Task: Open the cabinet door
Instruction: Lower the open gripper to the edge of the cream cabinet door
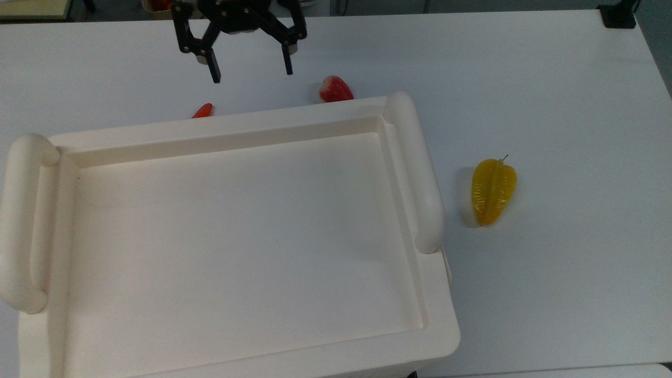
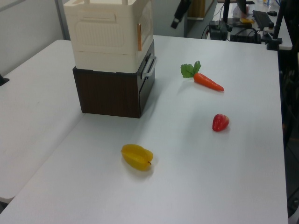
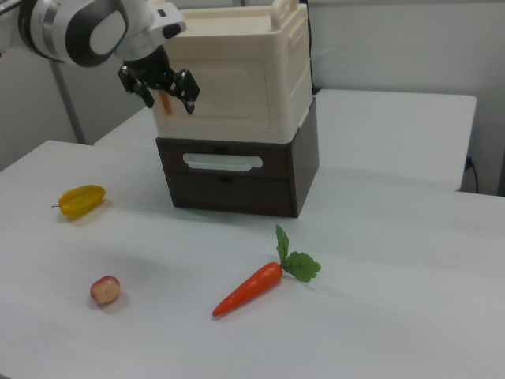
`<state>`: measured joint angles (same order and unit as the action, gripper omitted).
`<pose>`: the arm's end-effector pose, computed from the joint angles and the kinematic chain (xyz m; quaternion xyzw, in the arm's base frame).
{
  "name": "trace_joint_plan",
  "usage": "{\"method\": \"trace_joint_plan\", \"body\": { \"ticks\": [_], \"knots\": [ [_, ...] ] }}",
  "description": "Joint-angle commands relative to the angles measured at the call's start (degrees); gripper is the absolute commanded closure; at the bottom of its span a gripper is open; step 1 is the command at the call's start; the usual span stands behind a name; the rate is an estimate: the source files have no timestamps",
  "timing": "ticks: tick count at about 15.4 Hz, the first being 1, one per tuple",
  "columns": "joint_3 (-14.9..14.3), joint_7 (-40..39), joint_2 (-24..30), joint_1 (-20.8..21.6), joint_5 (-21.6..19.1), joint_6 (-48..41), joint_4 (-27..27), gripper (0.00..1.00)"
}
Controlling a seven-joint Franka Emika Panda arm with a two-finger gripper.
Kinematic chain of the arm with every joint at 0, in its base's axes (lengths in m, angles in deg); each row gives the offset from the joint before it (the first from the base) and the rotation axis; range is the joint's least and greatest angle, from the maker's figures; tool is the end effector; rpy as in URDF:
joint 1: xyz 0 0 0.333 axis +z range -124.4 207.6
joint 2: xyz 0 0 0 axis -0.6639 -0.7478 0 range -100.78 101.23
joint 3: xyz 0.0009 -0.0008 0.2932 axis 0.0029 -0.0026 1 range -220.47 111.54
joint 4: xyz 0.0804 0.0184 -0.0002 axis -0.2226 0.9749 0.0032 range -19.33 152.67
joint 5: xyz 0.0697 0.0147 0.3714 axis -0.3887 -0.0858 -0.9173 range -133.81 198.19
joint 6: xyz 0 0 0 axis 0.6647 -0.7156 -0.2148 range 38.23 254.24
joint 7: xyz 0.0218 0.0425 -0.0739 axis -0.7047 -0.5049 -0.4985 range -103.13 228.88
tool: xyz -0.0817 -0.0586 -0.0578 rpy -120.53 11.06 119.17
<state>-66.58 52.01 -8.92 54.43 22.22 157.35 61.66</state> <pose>0.6284 0.0289 0.5974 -0.9724 -0.0792 -0.2141 0.0488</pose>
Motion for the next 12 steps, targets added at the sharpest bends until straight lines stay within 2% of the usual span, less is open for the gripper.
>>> {"method": "trace_joint_plan", "body": {
  "ticks": [1, 3, 7, 8, 9, 12],
  "knots": [
    [-0.7, -0.7, -2.7, 3.3, -0.1, 7.9, 0.4, 0.01],
    [-0.7, -0.8, -3.7, 3.7, -0.5, 10.4, 0.3, 0.06],
    [-0.6, 2.8, -4.7, 5.2, -0.3, 14.8, 0.2, 0.09],
    [-0.7, 3.5, -5.0, 5.7, 0.0, 15.9, 0.1, 0.13],
    [-0.7, 3.7, -5.8, 6.5, 0.1, 16.8, 0.1, 0.23],
    [-0.7, 3.7, -6.5, 7.6, 0.1, 17.1, 0.0, 0.29]
  ]
}}
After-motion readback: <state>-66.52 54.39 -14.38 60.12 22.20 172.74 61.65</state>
